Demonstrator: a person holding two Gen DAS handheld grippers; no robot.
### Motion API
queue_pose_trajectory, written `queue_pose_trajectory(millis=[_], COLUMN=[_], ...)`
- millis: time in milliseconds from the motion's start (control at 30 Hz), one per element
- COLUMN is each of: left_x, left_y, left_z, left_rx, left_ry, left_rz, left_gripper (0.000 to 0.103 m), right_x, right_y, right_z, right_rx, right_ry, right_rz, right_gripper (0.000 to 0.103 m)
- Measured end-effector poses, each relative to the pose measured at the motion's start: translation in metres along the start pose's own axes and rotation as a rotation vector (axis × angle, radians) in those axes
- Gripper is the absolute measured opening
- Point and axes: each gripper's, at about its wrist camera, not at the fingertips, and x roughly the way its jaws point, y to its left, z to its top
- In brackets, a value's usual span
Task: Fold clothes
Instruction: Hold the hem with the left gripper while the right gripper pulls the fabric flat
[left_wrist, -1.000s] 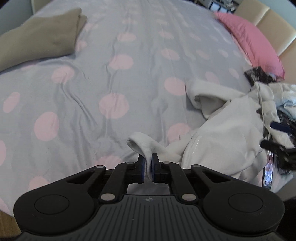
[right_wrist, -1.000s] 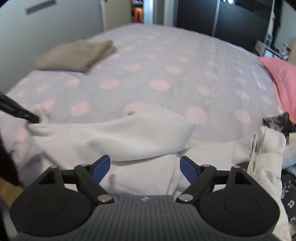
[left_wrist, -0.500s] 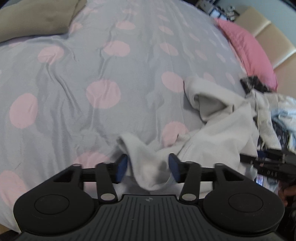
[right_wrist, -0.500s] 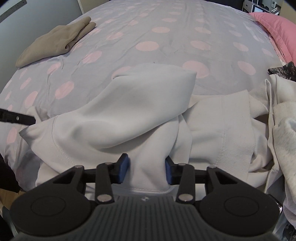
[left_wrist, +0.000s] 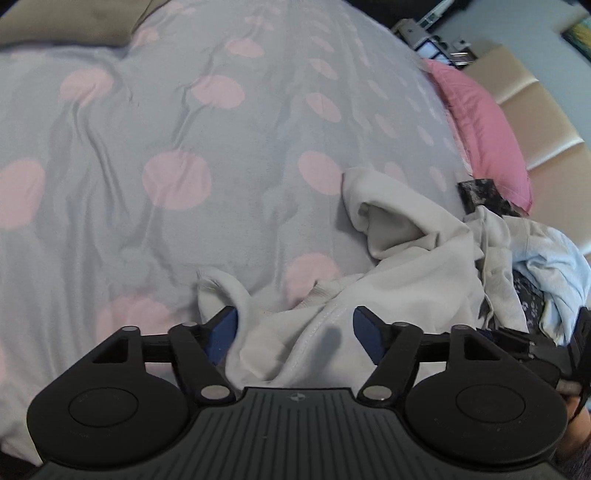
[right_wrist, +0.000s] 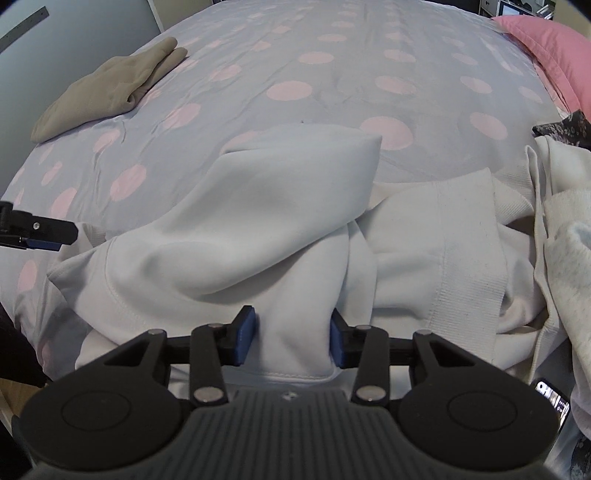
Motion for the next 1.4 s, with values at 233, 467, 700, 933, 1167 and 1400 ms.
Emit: queue_pose_trajectory(millis=[233, 467, 700, 933, 1167, 1400], left_x=[0.023, 0.011, -0.010, -0.002, 0.000, 0.009], left_y=[0.016, 0.020, 0.007, 0.000, 0.006, 0.011], left_z=[-0.005, -0.002, 0.004, -0.003, -0.011, -0.021], left_rx=[-0.055, -0.044, 0.068, 0.132, 0.140, 0.144], left_ry=[0.099, 0.077, 0.019, 0.057, 0.089, 0.147], left_rz=[0.105, 0.172, 0.223, 0.225, 0.251, 0.287], left_gripper=[0.054, 0.005, 0.005, 0.005, 0.026, 0.036], right_x=[-0.007, -0.021, -0.022, -0.006, -0.026, -0.050], right_y=[0.007, 0.044, 0.127, 0.174, 0.159, 0.131], right_z=[-0.002, -0.015, -0.046, -0.088, -0.070, -0.015], right_rx=[-0.043, -0.176, -0.342, -0.483, -0.540, -0.629], right_ry=[-0.021, 0.038, 0.131, 0.275, 0.300, 0.201], right_rz=[0.017, 0.215, 0.444, 0.519, 0.426, 0.176], right_gripper=[0.020, 0.010, 0.010, 0.010, 0.034, 0.049])
